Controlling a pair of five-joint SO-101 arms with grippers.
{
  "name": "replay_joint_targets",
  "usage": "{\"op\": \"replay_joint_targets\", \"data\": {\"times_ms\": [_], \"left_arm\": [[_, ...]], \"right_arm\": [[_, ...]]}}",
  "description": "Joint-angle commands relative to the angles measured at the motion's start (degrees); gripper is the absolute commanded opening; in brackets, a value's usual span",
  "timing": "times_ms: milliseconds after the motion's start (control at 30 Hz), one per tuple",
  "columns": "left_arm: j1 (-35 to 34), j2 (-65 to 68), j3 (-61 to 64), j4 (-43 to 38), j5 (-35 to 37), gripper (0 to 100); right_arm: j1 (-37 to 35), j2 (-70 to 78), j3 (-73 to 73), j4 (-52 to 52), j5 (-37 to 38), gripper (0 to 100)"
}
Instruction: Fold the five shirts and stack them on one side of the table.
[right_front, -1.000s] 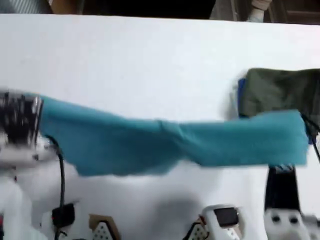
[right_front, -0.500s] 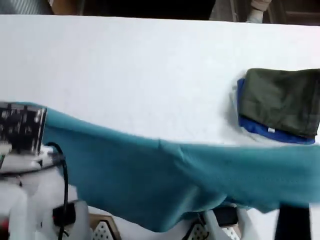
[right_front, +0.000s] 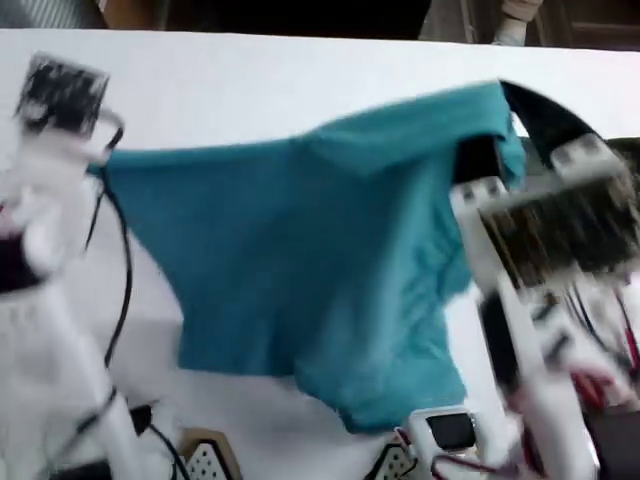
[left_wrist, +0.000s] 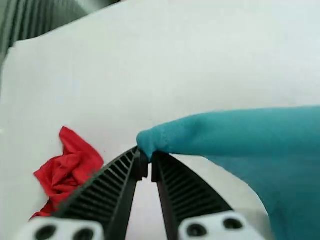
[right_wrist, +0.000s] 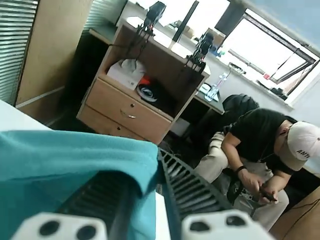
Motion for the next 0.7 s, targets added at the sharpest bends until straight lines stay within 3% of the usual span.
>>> {"op": "replay_joint_targets", "data": {"times_ms": [0, 267, 467, 667], "left_arm": [[4.31, 12.04, -8.66, -0.53, -2.02, 3], [3.96, 38.77, -38.02, 8.70, -6.86, 3], [-1.05, 51.60, -62.02, 18.29, -9.41, 3], [0.35, 53.27, -64.66, 18.64, -9.49, 3]], "right_arm": [[-0.31, 0.92, 10.73, -10.77, -0.44, 2.1], [4.18, 1.01, 26.55, -25.27, -0.18, 2.0], [6.55, 1.10, 27.25, -26.51, 3.16, 2.0], [6.29, 5.49, 27.25, -26.68, 3.25, 2.0]]}}
